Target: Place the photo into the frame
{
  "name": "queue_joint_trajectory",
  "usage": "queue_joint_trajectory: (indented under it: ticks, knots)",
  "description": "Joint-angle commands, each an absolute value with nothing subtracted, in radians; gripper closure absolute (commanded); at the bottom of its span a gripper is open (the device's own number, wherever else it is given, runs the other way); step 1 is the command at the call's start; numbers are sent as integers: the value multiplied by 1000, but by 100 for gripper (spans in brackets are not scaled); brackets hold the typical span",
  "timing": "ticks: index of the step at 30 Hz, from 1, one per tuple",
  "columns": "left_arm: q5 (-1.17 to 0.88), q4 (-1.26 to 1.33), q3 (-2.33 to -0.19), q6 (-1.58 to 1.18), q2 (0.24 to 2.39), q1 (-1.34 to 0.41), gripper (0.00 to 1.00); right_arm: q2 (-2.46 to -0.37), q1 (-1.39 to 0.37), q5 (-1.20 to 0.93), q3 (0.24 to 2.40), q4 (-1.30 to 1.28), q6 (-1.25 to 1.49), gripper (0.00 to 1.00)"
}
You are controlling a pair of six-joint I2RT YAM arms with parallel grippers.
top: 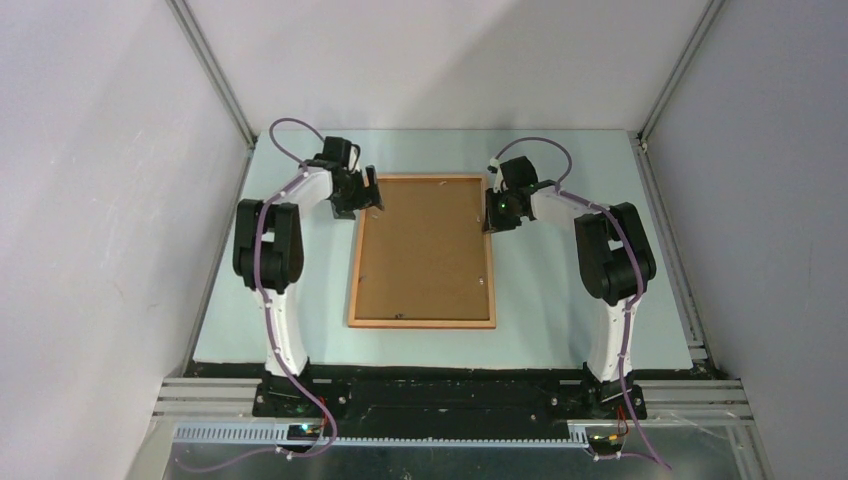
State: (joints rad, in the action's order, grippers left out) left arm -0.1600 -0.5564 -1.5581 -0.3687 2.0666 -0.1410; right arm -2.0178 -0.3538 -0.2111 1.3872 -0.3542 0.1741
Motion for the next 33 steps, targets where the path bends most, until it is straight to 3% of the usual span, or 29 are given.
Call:
queue_joint_trajectory:
  ticks: [1,11,33]
  knots:
    - [-85,-570,-1626,-406,2119,-152,18,-1965,-350,-267,1382,-323,151,100]
    - [-48,-570,-1670,-390,2174,-160,33,-1994,-345,-298,1382,-319,169,100]
    - [30,-567,-1520,-327,2084,-198,38,-1998,-322,-328,1382,-309,192,100]
